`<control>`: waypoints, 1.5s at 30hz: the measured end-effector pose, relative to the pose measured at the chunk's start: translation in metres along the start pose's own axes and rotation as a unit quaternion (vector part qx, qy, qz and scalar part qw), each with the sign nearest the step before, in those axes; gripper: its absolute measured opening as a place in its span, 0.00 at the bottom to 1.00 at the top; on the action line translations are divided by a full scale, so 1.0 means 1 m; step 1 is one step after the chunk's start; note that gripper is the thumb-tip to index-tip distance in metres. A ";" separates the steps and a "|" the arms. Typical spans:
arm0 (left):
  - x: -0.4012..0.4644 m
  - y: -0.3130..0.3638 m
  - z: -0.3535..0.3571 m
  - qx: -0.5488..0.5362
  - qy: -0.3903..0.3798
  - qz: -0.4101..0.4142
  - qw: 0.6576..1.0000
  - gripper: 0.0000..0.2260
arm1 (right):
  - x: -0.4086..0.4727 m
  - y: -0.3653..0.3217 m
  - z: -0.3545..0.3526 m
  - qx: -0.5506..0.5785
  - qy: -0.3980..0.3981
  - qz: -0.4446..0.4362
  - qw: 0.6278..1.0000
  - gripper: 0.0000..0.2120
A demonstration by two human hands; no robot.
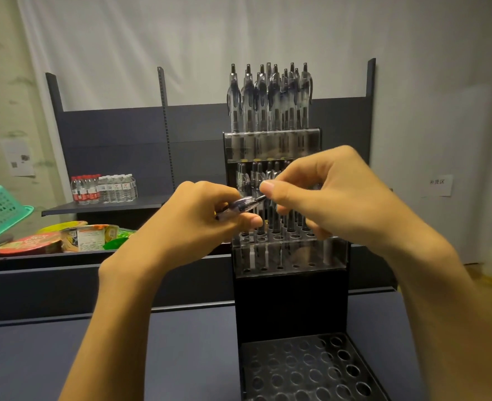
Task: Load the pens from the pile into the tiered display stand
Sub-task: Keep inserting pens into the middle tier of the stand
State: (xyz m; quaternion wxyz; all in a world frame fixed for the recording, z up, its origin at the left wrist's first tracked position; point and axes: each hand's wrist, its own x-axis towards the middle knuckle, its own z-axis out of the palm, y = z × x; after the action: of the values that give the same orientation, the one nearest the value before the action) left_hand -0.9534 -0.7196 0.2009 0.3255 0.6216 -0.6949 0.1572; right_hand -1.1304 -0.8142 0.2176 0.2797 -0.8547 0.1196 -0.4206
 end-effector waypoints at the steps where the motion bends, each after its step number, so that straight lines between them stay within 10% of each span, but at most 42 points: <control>1: 0.000 0.000 0.000 -0.001 0.000 0.001 1.000 0.21 | 0.001 0.001 0.002 -0.008 -0.007 0.002 1.000 0.10; 11: 0.002 0.002 0.001 0.000 0.001 -0.003 1.000 0.20 | 0.003 0.005 0.005 -0.010 -0.021 0.025 0.999 0.09; 25: -0.022 -0.005 0.000 0.021 -0.006 -0.084 0.996 0.24 | 0.003 0.008 -0.002 0.171 0.152 0.116 0.966 0.06; 45: -0.048 -0.013 0.038 0.191 -0.097 -0.194 0.957 0.10 | 0.003 0.007 -0.041 -0.086 0.261 -0.006 0.961 0.05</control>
State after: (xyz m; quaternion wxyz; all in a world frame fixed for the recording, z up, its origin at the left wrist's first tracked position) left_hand -0.9495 -0.7092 0.1398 0.1561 0.8073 -0.5462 0.1597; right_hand -1.1599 -0.8365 0.2357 0.1619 -0.7366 0.2189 -0.6192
